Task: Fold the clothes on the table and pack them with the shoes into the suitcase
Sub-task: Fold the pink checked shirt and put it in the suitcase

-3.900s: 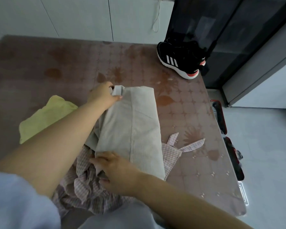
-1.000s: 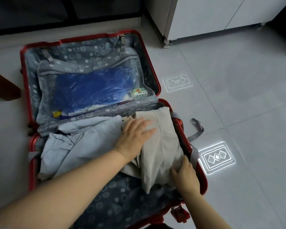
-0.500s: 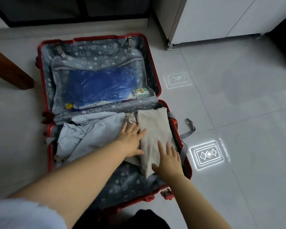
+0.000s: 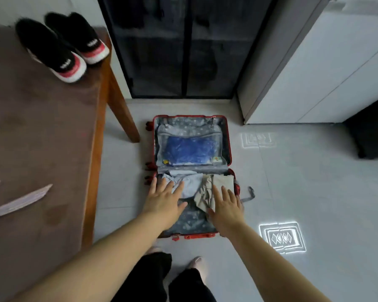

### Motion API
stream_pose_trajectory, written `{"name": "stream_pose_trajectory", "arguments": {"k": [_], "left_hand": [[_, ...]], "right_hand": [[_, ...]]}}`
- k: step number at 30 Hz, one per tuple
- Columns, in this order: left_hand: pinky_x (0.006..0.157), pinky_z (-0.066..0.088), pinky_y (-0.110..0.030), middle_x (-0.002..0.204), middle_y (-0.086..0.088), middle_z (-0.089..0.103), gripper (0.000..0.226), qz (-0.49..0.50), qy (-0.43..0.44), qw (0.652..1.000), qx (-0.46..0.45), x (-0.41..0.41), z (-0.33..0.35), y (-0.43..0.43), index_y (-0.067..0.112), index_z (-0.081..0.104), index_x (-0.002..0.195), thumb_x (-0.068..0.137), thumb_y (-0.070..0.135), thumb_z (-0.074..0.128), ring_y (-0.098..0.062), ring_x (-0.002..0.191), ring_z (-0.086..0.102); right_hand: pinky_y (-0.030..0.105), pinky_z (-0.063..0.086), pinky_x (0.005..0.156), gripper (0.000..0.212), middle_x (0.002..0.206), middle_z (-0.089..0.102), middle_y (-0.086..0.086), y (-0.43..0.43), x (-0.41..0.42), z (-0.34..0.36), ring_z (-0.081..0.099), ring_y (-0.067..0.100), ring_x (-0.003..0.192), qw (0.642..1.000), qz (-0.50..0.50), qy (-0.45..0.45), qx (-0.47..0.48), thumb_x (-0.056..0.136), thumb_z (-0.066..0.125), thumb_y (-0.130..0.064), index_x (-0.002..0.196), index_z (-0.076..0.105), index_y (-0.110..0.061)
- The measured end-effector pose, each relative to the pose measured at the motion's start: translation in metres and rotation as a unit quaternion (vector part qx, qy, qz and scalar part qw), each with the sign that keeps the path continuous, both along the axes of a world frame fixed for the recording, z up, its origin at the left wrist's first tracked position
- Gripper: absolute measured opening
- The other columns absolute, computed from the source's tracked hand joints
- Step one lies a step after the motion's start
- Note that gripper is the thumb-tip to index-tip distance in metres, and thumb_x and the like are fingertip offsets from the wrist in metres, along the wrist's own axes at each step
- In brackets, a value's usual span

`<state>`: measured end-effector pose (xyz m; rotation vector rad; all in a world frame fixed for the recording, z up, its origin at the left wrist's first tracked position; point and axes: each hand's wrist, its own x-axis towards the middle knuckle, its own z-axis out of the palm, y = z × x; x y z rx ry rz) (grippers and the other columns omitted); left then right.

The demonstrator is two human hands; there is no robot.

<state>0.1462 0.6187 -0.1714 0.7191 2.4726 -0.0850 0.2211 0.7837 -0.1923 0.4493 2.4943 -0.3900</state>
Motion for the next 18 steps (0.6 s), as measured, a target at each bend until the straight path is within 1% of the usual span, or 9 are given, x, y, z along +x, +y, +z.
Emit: {"name": "stream_pose_trajectory", "arguments": {"k": [2,4,6,8,10,13,14,16,18], "left_hand": [[0.114,-0.012,-0.045,0.157,-0.003,0.008,0.061,0.034,0.037,0.999,0.02,-0.001,0.044,-0.038,0.027,-0.004,0.148,0.097,0.05,0.02,-0.024,0.145,-0.002],[0.115,-0.009,-0.045,0.157,-0.002,0.011,0.061,0.067,0.07,0.995,0.027,0.001,0.073,-0.081,0.027,-0.004,0.148,0.097,0.05,0.019,-0.024,0.145,0.0],[0.115,-0.009,-0.046,0.156,-0.001,0.015,0.061,0.105,0.113,0.988,0.029,0.005,0.088,-0.132,0.026,-0.002,0.149,0.097,0.051,0.018,-0.023,0.145,0.003],[0.115,-0.009,-0.045,0.156,-0.002,0.018,0.062,0.139,0.136,0.98,0.033,0.009,0.096,-0.186,0.025,0.001,0.149,0.096,0.051,0.02,-0.024,0.145,0.005],[0.115,-0.009,-0.045,0.156,-0.002,0.014,0.063,0.153,0.135,0.979,0.026,0.013,0.1,-0.242,0.025,-0.001,0.149,0.096,0.051,0.021,-0.024,0.145,0.003],[0.114,-0.009,-0.046,0.158,-0.004,0.006,0.065,0.17,0.125,0.977,0.007,0.019,0.104,-0.318,0.023,-0.003,0.149,0.096,0.051,0.023,-0.025,0.145,-0.001],[0.114,-0.009,-0.045,0.158,-0.004,0.005,0.065,0.183,0.123,0.975,0.008,0.02,0.107,-0.34,0.023,-0.003,0.149,0.096,0.05,0.024,-0.025,0.145,-0.002],[0.115,-0.007,-0.044,0.158,-0.004,0.004,0.065,0.218,0.115,0.969,0.021,0.022,0.11,-0.378,0.023,-0.004,0.149,0.097,0.048,0.027,-0.025,0.145,-0.003],[0.115,-0.005,-0.044,0.158,-0.003,0.002,0.065,0.237,0.11,0.965,0.016,0.024,0.112,-0.405,0.024,-0.006,0.148,0.097,0.047,0.027,-0.026,0.145,-0.004]], "right_hand": [[0.042,0.0,0.117,0.066,0.158,-0.003,0.009,-0.035,-0.011,0.03,-0.002,0.029,0.145,0.999,0.035,0.032,0.002,0.098,0.03,-0.042,0.149,-0.008,-0.024],[0.042,0.003,0.117,0.066,0.158,0.001,0.009,-0.079,-0.023,0.053,0.001,0.029,0.145,0.997,0.052,0.064,-0.002,0.098,0.032,-0.042,0.149,-0.006,-0.024],[0.041,0.004,0.117,0.066,0.158,0.004,0.009,-0.13,-0.033,0.071,0.005,0.028,0.145,0.993,0.055,0.103,-0.022,0.098,0.034,-0.041,0.15,-0.002,-0.023],[0.04,0.004,0.117,0.063,0.157,0.007,0.008,-0.184,-0.041,0.087,0.006,0.027,0.145,0.987,0.065,0.138,-0.053,0.098,0.033,-0.039,0.15,0.0,-0.022],[0.04,0.006,0.118,0.062,0.157,0.01,0.008,-0.239,-0.044,0.099,0.009,0.027,0.144,0.981,0.082,0.159,-0.078,0.097,0.032,-0.04,0.15,0.003,-0.022],[0.039,0.009,0.117,0.069,0.156,0.016,0.009,-0.316,-0.045,0.116,0.016,0.027,0.142,0.972,0.116,0.179,-0.095,0.088,0.021,-0.049,0.149,0.01,-0.02],[0.038,0.008,0.117,0.067,0.156,0.015,0.008,-0.337,-0.047,0.119,0.015,0.027,0.142,0.971,0.127,0.177,-0.097,0.09,0.022,-0.048,0.149,0.011,-0.02],[0.038,0.007,0.117,0.061,0.156,0.014,0.008,-0.372,-0.05,0.122,0.014,0.026,0.143,0.967,0.149,0.18,-0.101,0.097,0.033,-0.04,0.149,0.01,-0.02],[0.038,0.009,0.117,0.06,0.155,0.017,0.008,-0.397,-0.05,0.123,0.015,0.025,0.143,0.962,0.164,0.19,-0.107,0.097,0.037,-0.037,0.148,0.014,-0.017]]}}
